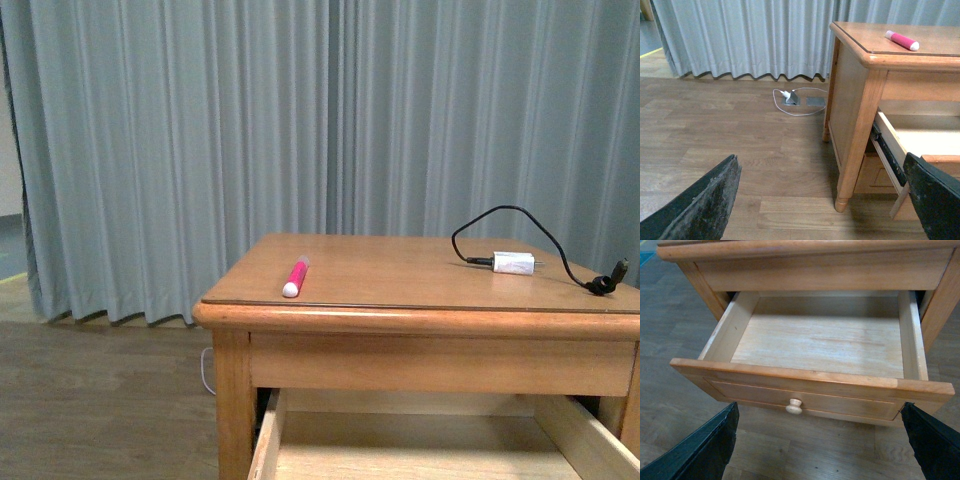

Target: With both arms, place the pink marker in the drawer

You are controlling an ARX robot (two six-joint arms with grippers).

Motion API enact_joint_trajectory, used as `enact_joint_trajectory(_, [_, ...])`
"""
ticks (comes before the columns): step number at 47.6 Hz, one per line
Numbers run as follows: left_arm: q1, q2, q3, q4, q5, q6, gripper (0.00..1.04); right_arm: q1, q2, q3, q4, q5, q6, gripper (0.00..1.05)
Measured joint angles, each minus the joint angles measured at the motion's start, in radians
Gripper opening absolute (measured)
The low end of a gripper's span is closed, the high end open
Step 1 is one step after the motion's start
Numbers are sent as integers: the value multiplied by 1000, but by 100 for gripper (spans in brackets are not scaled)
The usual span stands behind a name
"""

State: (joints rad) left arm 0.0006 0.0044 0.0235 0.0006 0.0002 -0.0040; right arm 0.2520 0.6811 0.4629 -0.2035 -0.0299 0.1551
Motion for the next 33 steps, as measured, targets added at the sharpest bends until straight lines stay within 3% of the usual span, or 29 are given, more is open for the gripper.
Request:
enact_joint_trajectory(9, [0,0,0,0,0,0,99,-38,-4,-7,20,8,-8,96])
enact_joint_trajectory(33, [0,0,0,0,0,0,99,-37,-3,-12,31,21,-8,96])
